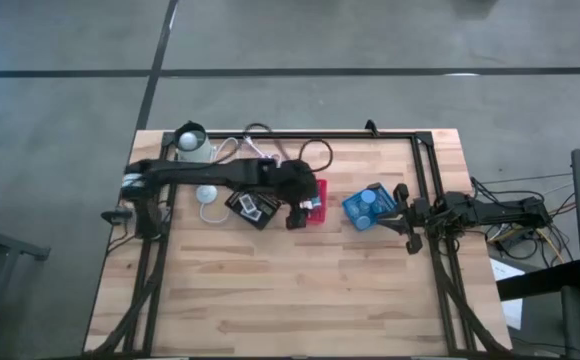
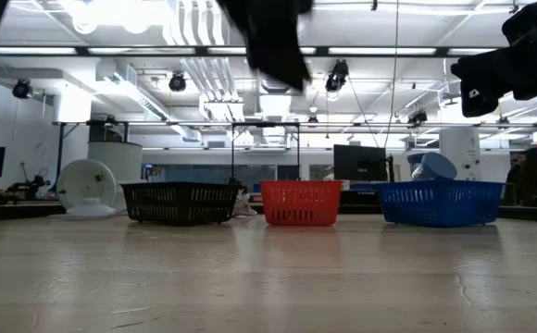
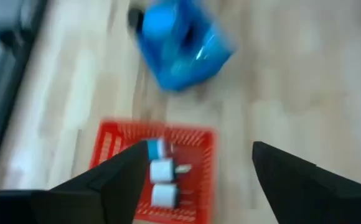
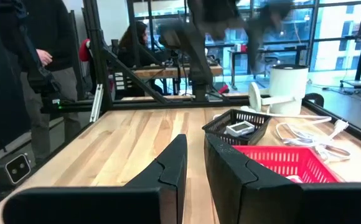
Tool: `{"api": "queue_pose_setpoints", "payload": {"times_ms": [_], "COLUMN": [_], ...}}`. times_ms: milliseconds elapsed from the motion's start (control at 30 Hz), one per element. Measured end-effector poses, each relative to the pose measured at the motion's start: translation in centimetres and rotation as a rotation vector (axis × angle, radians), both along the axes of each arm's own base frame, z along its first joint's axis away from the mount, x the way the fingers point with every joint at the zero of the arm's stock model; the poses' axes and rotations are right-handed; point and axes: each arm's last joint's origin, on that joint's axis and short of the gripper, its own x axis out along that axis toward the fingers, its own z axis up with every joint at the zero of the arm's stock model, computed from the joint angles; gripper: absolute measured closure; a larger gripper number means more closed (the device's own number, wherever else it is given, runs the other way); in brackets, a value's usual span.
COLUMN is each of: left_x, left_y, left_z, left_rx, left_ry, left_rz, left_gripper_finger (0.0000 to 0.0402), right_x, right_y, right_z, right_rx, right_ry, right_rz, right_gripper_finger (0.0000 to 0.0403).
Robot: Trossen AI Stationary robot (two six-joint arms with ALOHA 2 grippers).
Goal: Pick & Place Office items
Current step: Return to Home Position
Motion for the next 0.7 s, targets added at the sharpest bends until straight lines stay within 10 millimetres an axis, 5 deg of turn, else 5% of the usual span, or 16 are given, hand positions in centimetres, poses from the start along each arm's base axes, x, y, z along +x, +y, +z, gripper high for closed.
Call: {"api": "queue_pose_setpoints", "payload": {"times_ms": [167,333,600,700], "left_x": [-5.0,-11.7,-18.6,-20.3], "left_y": [-4.1,-7.2,-7.2,-6.6], "left_z": [6.9,10.3,7.6,4.9], "left_rx": [0.089,0.181,0.125,0.115], "left_ry": [-0.184,-0.286,-0.283,-0.271], "left_rz": [-0.023,-0.014,0.020,0.030], "left_gripper_finger": [0.0141,0.0206,0.0375,0.0392], "right_x": [0.0,0.0,0.0,0.0], "right_y": [0.0,0.0,0.0,0.0], "right_z": [0.0,0.0,0.0,0.2], "right_rx": [0.004,0.003,0.017,0.019], "right_ry": [0.001,0.004,-0.002,-0.017], "right_rz": [0.000,0.000,0.001,0.001], "right_gripper_finger": [0.0349,0.0349,0.0349,0.0349]}}
